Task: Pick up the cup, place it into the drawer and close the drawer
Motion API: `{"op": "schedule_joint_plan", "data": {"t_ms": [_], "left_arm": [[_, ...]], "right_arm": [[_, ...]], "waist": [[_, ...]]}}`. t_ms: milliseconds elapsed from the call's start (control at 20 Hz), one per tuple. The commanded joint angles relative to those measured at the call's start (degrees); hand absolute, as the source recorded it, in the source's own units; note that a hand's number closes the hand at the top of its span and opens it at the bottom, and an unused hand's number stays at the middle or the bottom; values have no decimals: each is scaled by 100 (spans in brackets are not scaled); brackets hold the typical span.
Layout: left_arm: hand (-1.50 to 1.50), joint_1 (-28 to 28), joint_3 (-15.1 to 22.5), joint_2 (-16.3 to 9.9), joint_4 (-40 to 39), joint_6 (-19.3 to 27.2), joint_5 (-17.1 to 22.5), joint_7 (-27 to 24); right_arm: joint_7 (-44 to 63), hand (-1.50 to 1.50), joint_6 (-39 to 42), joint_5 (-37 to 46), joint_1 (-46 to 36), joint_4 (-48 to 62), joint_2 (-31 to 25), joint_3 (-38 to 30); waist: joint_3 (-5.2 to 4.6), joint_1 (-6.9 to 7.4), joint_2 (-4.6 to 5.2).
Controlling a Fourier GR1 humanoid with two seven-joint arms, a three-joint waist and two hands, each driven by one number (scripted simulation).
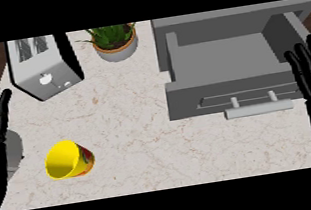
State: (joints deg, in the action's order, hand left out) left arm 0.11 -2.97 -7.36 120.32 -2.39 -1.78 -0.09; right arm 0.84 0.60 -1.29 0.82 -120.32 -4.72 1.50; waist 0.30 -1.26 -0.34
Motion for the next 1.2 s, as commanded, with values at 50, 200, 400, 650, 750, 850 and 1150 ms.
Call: {"op": "schedule_joint_plan", "data": {"t_ms": [50, 200, 400, 650, 750, 850, 1150], "left_arm": [[-150, -62, 230, 385, -299, 456, -616, -303], [-150, 32, 374, 710, 270, 1104, -980, 314], [-150, 487, 660, 726, 64, 1944, 0, 234], [-150, 404, 962, 733, 85, 2230, -192, 247], [-150, 744, 1051, 734, 156, 2136, 5, 13], [-150, 557, 1281, 735, 42, 2383, -216, 8], [-150, 536, 1303, 735, -95, 2478, -180, -9]], "right_arm": [[-52, -150, -92, 51, -260, 334, 99, -84], [253, -150, 74, -78, -454, 104, -102, -134], [176, -150, 245, -429, -227, 411, 142, 99], [547, -150, 433, -657, -527, 339, -97, -201], [663, -150, 196, -289, -622, 316, 100, 123], [532, -150, 77, -41, -434, 284, 292, 376], [476, -150, 417, -618, -715, 593, 22, -275]], "waist": [[-30, 127, 37], [-28, 142, 30], [-32, 152, 36], [-30, 132, 33], [-31, 141, 31], [-30, 132, 31], [-30, 137, 32]]}}
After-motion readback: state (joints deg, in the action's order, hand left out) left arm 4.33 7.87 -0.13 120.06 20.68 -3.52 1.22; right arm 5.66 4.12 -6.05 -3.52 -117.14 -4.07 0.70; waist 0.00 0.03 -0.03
